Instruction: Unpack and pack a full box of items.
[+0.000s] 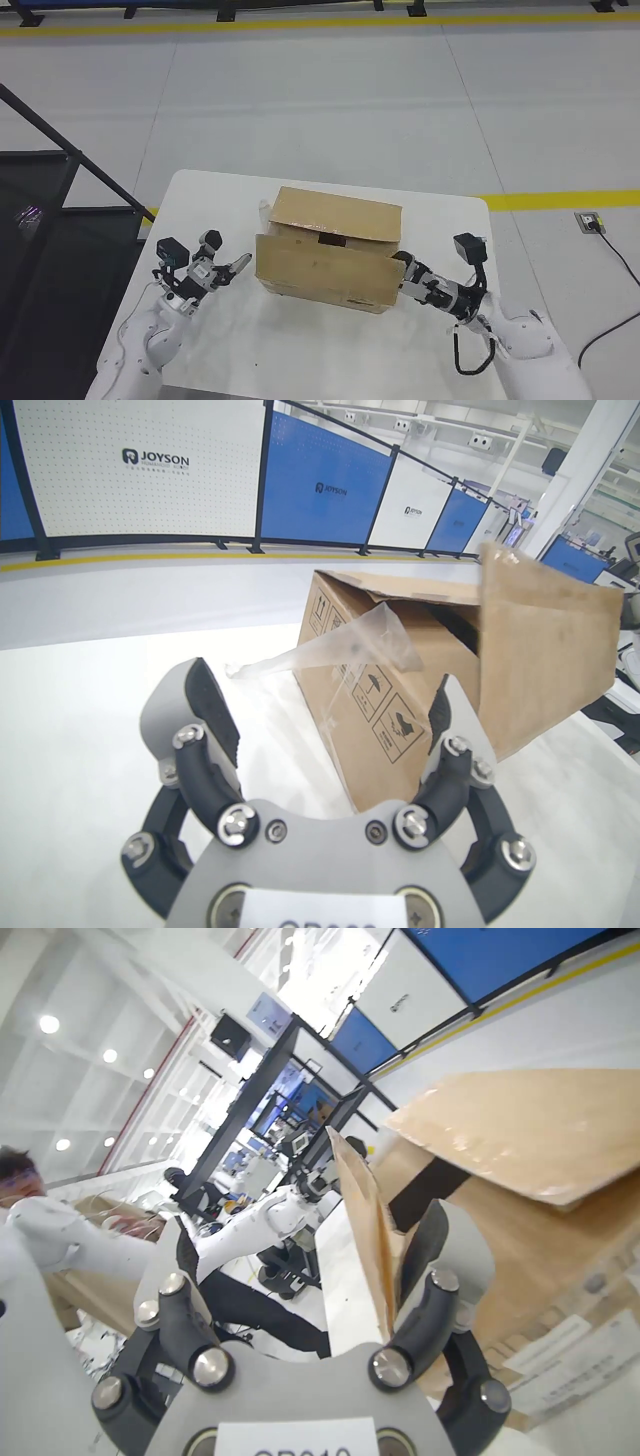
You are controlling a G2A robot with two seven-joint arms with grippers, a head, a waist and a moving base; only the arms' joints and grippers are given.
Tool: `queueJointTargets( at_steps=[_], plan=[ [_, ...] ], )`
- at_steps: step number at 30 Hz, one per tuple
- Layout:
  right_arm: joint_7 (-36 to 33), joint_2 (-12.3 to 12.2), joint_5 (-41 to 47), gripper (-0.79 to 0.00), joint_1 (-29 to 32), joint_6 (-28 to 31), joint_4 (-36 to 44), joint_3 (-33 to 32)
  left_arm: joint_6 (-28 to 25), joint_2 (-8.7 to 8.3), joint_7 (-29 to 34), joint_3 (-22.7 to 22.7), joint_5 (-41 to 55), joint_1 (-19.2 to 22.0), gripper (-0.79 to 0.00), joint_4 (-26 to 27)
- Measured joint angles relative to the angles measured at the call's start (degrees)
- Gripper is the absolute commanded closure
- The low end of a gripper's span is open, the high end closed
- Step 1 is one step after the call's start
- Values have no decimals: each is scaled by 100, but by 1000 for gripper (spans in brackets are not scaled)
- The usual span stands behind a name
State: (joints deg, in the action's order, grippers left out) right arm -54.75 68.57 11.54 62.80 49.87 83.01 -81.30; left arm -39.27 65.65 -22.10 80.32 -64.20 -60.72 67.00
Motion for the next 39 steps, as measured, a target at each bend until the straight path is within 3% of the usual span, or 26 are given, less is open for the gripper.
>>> queueJointTargets(
  at_steps=[6, 13, 19, 24, 30, 32, 39],
  plan=[
    [-28, -331, -103, -785, 397, -62, 949, 217, -124, -20, 77, 86, 154, -95, -785, 365],
    [379, -841, -1474, -785, 776, 348, 1544, 663, -1075, -169, 302, 269, -498, -386, -785, 832],
    [815, -1119, -2421, -785, 881, 780, 1568, 942, -1457, -267, 401, 385, -1006, -594, -785, 896],
    [1044, -1143, -1805, -785, 786, 490, 1530, 1025, -1651, -322, 477, 401, -1275, -668, -785, 834],
    [1821, -1068, -654, -785, 432, -907, 1383, 1118, -1598, -359, 435, 364, -1505, -708, -785, 734],
    [1920, -1064, -625, -785, 413, -1221, 1370, 1112, -1566, -364, 397, 354, -1500, -713, -785, 705],
    [1869, -1057, -671, -785, 437, -1102, 1425, 1158, -1287, -350, 330, 285, -1241, -740, -785, 594]
  ],
)
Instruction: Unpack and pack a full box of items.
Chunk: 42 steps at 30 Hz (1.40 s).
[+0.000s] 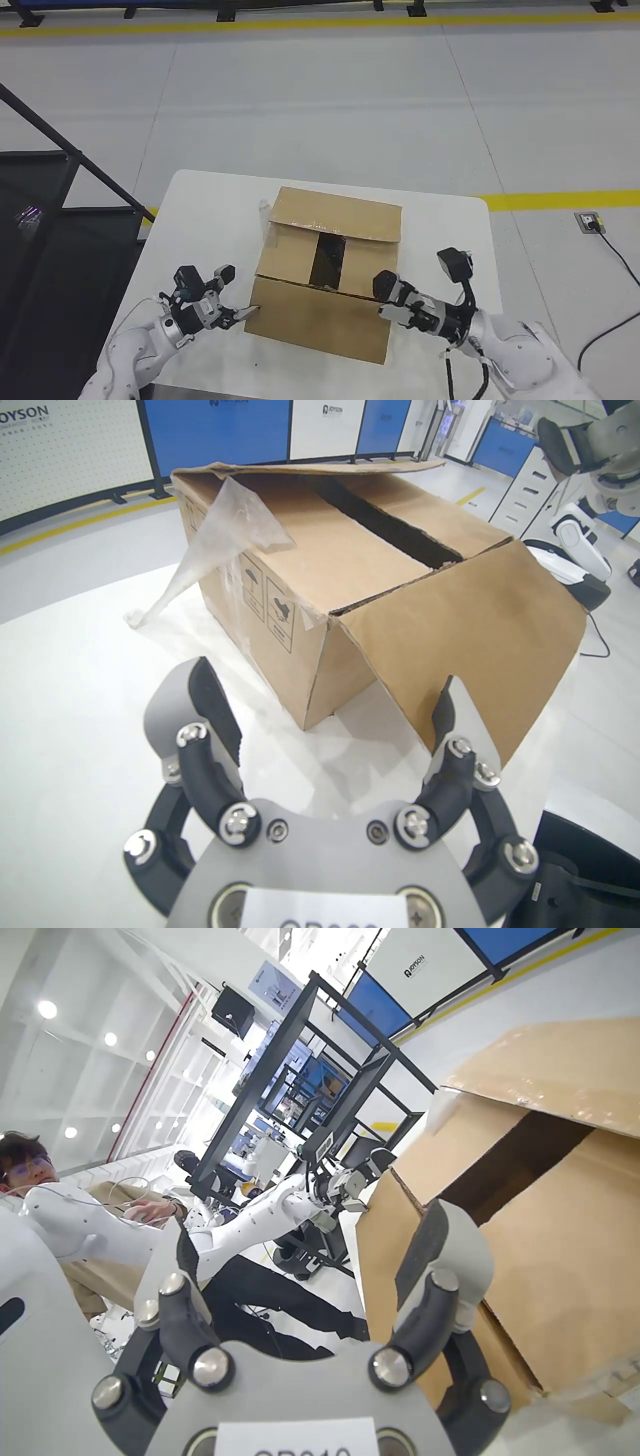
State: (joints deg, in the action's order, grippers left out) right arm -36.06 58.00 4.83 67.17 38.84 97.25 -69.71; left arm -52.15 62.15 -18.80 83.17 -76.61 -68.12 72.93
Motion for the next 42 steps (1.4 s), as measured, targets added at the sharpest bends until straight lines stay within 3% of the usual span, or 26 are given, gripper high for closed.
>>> queueJointTargets(
  at_steps=[6, 12, 15, 22, 34, 42],
  plan=[
    [416, 159, 257, -785, -576, -1535, -289, 436, 64, 10, 39, -102, 139, 62, -785, -26],
    [365, 329, 598, -785, -1309, -2460, -1097, 837, 132, 2, 19, -146, 146, 56, -785, 18],
    [615, 413, 662, -785, -1550, -2548, -1414, 946, 144, -4, -1, -160, 158, 53, -785, 22],
    [1670, 622, 544, -785, -1962, -2106, -1775, 1135, 121, -13, 35, -226, 177, 92, -785, 11],
    [3350, 1241, -281, -785, -3591, -3177, -3303, 2019, 106, -19, 86, -349, 259, 196, -785, -47],
    [3659, 1736, -297, -785, -4339, -3526, -4637, 2573, 88, -23, 122, -427, 318, 232, -785, -50]
  ],
)
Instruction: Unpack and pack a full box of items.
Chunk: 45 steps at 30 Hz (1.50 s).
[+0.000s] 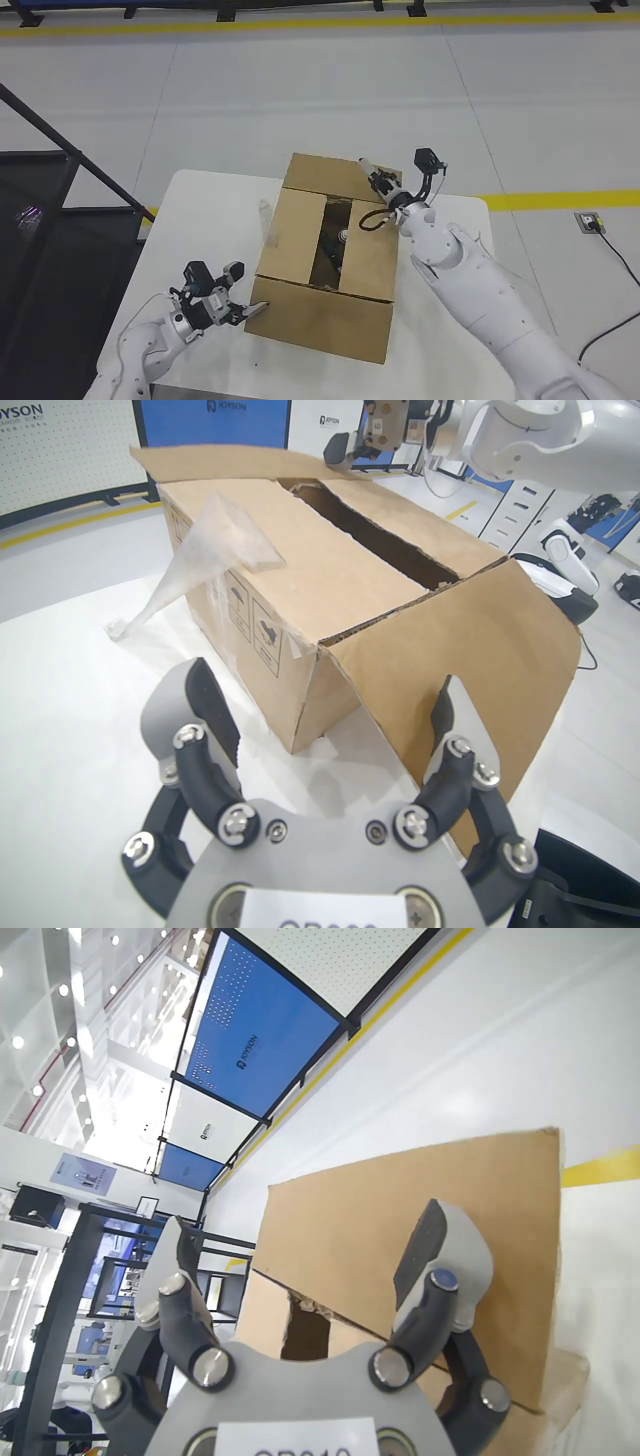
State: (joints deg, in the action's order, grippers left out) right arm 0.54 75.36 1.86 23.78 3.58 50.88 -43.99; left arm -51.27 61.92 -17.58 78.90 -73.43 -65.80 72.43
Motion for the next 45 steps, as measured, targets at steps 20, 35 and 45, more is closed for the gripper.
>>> queueJointTargets(
  at_steps=[20, 35, 45],
  plan=[
    [119, -222, -619, -785, 1306, 2015, 1272, -1056, 2406, -1, 164, 611, 220, 228, -785, -18],
    [-239, -801, -2080, -785, 4733, 1848, 5484, -2847, 3546, 663, -411, -1615, -1178, 2588, -785, -2840],
    [-249, -851, -2219, -785, 5635, 1811, 6161, -3314, 3870, 1141, -1007, -2183, -807, 3404, -785, -4143]
  ],
)
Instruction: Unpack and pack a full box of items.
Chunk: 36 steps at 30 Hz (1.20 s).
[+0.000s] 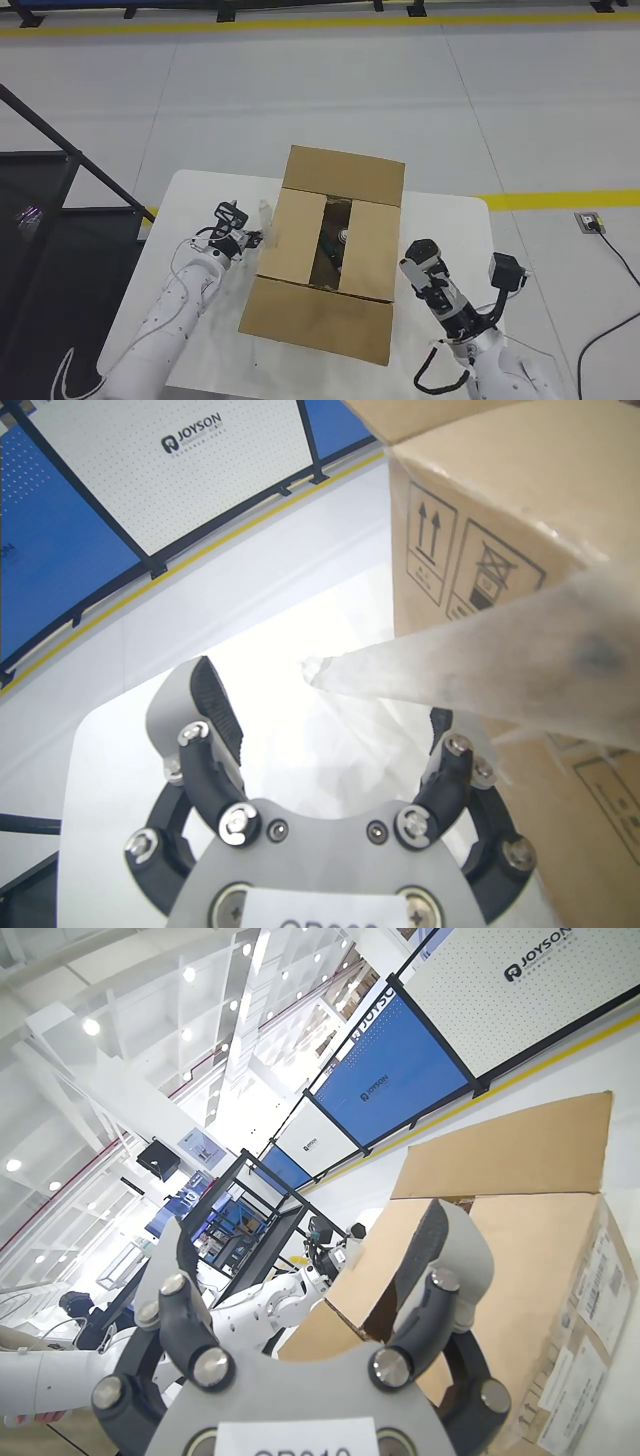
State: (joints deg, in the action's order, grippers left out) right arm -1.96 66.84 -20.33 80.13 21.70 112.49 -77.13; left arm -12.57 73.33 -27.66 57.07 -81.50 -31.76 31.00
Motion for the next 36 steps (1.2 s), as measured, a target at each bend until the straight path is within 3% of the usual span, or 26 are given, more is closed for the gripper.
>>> queueJointTargets(
  at_steps=[9, 17, 21, 26, 31, 36],
  plan=[
    [-780, -2, 906, -785, -373, 463, -405, -28, 354, -105, -983, 275, 59, -56, -785, -571],
    [-1431, 30, 1357, -785, -983, 506, -878, 209, 608, -329, -1325, 585, 15, -547, -785, -404],
    [-1835, 58, 1434, -785, -1326, 198, -1072, 439, 677, -397, -1180, 728, 108, -802, -785, -156],
    [-2047, 148, 1198, -785, -1960, -609, -1510, 893, 740, -443, -968, 822, 126, -1068, -785, 162],
    [-2097, 322, 1076, -785, -2724, -1320, -2225, 1550, 777, -462, -741, 879, 130, -1255, -785, 396],
    [-2441, 517, 1279, -785, -3442, -1564, -3085, 2133, 818, -462, -593, 888, 85, -1383, -785, 554]
  ],
)
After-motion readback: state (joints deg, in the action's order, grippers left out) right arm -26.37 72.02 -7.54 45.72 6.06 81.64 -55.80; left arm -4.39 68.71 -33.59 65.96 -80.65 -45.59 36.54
